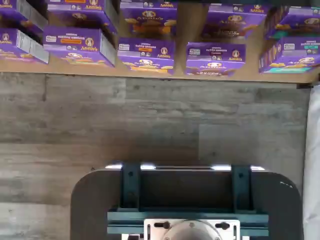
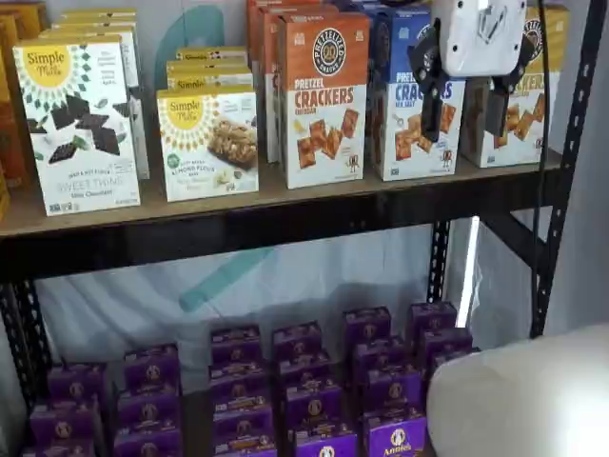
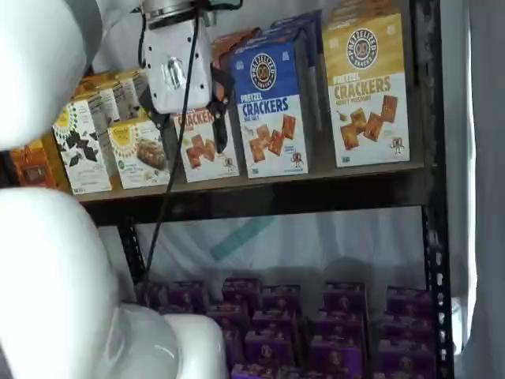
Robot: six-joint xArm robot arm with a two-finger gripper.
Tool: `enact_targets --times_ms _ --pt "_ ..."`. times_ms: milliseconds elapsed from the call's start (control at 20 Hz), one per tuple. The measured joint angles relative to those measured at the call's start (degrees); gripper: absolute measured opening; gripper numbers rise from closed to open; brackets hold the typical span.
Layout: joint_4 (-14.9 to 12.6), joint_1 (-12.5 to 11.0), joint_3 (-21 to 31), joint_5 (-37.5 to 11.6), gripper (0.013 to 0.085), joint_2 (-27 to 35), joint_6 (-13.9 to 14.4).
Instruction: Retrieve the yellow and white box located on the top shelf, the sixth one from the left
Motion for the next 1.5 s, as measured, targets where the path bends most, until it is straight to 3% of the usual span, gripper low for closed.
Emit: enact_targets --times_ms 150,300,500,600,750,850,950,1150,1500 --pt "3.1 -2.9 -1.0 2.2 0.0850 1.2 -1.3" --pt "3.2 -3.3 -0.9 1.9 0.0850 1.0 -1.9" --pt "-0.4 -2.2 -0.1 -1.0 0.0850 0.1 -2.5" --pt "-2.3 -2.8 0.4 -3.3 0.0850 -0.3 -3.6" --pt "-3.2 -7.0 1.3 -8.2 0.0850 -0.4 -7.9" --pt "-3.0 -8.8 1.6 -10.2 0.0850 -0.3 -9.5" --pt "-2.6 -12.7 1.6 -13.4 0.0850 0.8 -13.1" --pt "-2.4 -17.4 1.0 -17.8 0.0850 3.2 -17.5" --pt "0.9 -26.4 -2.6 -21.6 0.0850 9.3 -25.8"
